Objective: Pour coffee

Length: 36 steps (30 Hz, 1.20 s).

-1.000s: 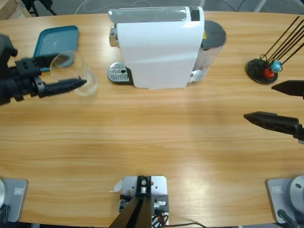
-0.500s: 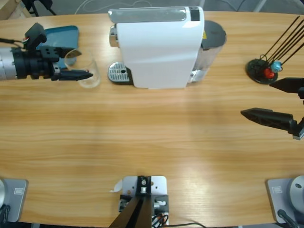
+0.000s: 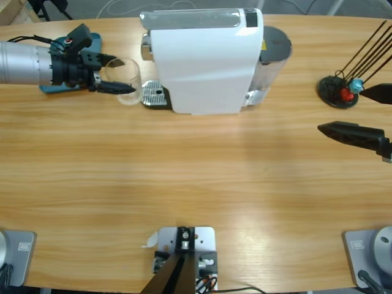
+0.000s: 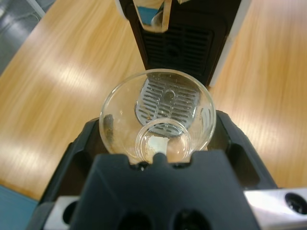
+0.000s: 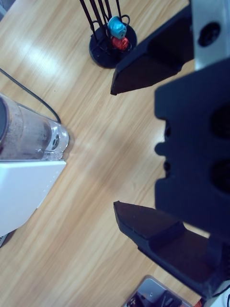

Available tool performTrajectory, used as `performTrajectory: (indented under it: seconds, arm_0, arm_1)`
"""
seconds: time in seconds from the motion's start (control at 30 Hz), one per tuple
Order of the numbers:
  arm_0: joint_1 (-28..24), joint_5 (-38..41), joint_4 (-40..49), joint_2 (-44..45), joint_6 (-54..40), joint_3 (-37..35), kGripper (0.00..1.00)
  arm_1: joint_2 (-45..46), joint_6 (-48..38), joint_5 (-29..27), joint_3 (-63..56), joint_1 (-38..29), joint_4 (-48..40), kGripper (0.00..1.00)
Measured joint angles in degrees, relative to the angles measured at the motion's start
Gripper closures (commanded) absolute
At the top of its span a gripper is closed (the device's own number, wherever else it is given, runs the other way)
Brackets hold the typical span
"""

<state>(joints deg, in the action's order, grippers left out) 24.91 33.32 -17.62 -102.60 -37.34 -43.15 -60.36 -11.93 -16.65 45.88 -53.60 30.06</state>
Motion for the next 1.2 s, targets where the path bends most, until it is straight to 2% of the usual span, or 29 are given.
performTrajectory:
  seconds: [0.17, 0.43, 0.63, 0.83, 0.87, 0.9, 0.93, 1.1, 1.2]
  arm_0:
    - [1.1, -0.8, -3.1, -2.4, -1.0, -0.1, 1.000]
    - [1.5, -0.8, -13.6, -7.3, 2.2, -0.1, 1.000]
    - [4.2, -0.8, -15.2, -7.8, 4.5, 0.7, 1.000]
    - [4.3, -0.8, -15.9, -7.7, 5.2, 1.8, 1.000]
    - [4.3, -0.8, -16.1, -7.7, 5.2, 2.0, 0.733]
    - [4.3, -0.7, -16.5, -7.7, 5.2, 2.2, 0.246]
    - [4.3, -0.7, -16.9, -7.7, 5.2, 2.5, 0.080]
    - [4.3, -0.9, -17.8, -7.7, 5.6, 2.8, 0.003]
    - [4.3, -2.1, -18.2, -7.7, 6.0, 2.9, 0.000]
  arm_1:
    - [-0.4, 0.0, 0.0, 0.0, 0.0, 0.0, 0.000]
    - [-0.7, 0.0, 0.0, 0.2, 0.0, 0.2, 0.000]
    - [-1.0, 0.0, 0.0, 0.2, 0.0, 0.2, 0.000]
    - [-1.4, 0.0, 0.0, 0.2, 0.0, 0.2, 0.000]
    - [-1.4, 0.0, 0.0, 0.2, 0.0, 0.3, 0.000]
    - [-1.4, 0.0, 0.0, 0.2, 0.0, 0.3, 0.000]
    - [-1.4, 0.0, 0.0, 0.2, 0.0, 0.3, 0.000]
    - [-1.4, 0.0, 0.0, 0.2, 0.0, 0.3, 0.000]
    - [-1.4, 0.0, 0.0, 0.2, 0.0, 0.3, 0.000]
